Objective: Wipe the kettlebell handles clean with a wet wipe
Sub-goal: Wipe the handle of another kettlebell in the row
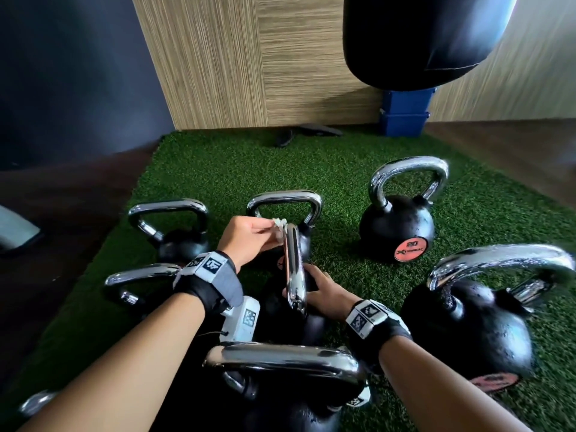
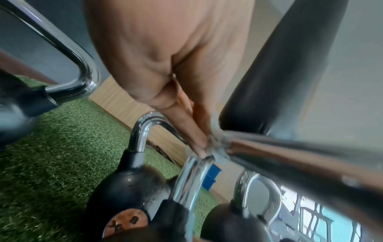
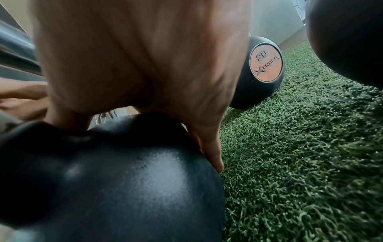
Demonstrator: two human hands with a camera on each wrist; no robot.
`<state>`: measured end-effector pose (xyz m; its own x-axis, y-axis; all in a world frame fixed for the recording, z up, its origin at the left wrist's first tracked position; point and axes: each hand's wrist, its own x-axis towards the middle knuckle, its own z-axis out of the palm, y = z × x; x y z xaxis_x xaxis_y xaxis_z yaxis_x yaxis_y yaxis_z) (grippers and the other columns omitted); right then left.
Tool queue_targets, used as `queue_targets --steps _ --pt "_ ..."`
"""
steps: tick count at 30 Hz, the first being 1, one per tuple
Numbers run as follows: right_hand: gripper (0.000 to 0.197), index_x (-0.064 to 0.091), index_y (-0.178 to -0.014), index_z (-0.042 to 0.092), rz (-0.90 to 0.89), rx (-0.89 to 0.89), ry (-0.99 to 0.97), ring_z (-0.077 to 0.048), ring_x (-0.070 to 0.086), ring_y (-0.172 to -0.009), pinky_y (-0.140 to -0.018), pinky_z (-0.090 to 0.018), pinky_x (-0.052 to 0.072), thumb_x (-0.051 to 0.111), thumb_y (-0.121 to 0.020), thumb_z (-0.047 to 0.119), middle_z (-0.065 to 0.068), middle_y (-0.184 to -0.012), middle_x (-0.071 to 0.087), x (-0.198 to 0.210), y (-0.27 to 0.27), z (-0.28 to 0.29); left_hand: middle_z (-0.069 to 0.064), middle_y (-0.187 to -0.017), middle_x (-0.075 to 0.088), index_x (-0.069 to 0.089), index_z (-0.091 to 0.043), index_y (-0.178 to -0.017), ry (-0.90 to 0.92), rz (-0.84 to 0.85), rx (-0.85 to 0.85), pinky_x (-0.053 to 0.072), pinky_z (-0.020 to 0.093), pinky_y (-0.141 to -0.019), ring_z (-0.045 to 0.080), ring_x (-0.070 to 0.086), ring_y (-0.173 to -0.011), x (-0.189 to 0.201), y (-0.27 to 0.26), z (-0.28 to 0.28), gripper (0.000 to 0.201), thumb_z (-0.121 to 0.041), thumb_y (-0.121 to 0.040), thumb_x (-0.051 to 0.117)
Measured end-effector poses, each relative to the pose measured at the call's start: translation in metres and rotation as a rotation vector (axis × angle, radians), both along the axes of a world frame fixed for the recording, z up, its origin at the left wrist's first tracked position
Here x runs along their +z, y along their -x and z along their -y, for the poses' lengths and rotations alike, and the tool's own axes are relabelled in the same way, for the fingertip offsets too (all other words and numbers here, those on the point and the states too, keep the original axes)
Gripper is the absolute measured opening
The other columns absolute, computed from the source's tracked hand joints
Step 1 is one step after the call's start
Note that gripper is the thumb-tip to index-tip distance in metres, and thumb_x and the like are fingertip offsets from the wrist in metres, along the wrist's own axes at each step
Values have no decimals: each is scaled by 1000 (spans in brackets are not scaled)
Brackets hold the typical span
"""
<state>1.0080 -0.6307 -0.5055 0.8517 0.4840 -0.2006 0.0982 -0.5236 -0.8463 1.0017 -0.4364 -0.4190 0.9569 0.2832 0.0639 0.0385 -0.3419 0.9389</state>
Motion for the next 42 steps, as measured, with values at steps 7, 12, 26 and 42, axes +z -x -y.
queue_targets --steps 7,12,26,42 --pt "84 35 -151 20 -27 -3 -24 -31 49 -132 -114 -46 40 80 -81 35 -19 -139 50 -6 -4 0 20 -104 76 73 6 -111 264 -117 -157 61 33 -89 24 76 -92 16 19 -3 29 2 -82 77" --pt "89 35 -151 19 -21 -3 -39 -33 48 -132 -114 -47 39 82 -78 36 -20 -139 49 -11 -7 -1 13 -81 76 66 5 -94 286 -290 -352 62 22 -64 16 76 -69 27 35 -6 7 8 -88 68" --pt "83 33 -152 19 23 34 -4 -32 48 -132 -112 -49 40 78 -83 32 -18 -137 51 -13 -11 1 10 -74 78 75 -18 -67 -54 -168 -596 61 24 -64 16 75 -66 27 73 -3 24 2 -70 87" --pt "82 38 -148 21 11 5 -11 -31 55 -127 -109 -48 44 80 -80 38 -18 -133 56 -12 -9 -1 -13 -78 78 77 -47 -69 -294 -98 -418 59 20 -70 -3 70 -72 -26 94 4 29 -22 -73 92"
